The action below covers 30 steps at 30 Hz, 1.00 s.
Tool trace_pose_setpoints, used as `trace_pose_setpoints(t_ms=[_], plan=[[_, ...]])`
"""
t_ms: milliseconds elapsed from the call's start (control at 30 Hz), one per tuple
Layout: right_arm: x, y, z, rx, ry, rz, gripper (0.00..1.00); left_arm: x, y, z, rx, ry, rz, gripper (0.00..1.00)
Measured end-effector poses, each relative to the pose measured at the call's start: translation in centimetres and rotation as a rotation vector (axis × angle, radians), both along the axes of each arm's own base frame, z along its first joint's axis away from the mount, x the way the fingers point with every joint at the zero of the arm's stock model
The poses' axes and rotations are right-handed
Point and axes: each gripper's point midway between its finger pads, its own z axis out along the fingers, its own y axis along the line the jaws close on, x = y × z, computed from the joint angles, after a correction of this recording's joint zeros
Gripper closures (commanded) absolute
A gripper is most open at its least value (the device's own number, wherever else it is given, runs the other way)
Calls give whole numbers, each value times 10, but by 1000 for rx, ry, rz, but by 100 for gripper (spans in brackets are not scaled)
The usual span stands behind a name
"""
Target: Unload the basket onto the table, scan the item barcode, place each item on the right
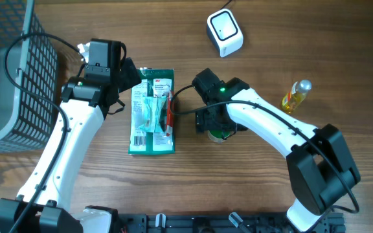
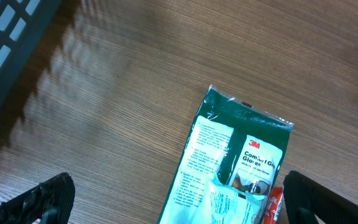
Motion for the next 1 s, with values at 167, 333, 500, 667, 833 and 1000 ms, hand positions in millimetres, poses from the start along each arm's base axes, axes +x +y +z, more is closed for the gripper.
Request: trace_pose_setpoints(t_ms=[167,333,500,667,833,1000], plan=[[-3,-3,-8,-4,5,9,1,0,0,0,0,0,0,0],[-2,-1,-11,2,-5,12,1,0,0,0,0,0,0,0],[-2,-2,-11,2,-4,15,9,0,0,0,0,0,0,0],[-1,-3,-10,-8,-11,18,9,0,0,0,0,0,0,0],[2,-3,-10,-8,-23,18,8,0,0,0,0,0,0,0],[4,-1,-10,-1,-33,18,8,0,0,0,0,0,0,0]])
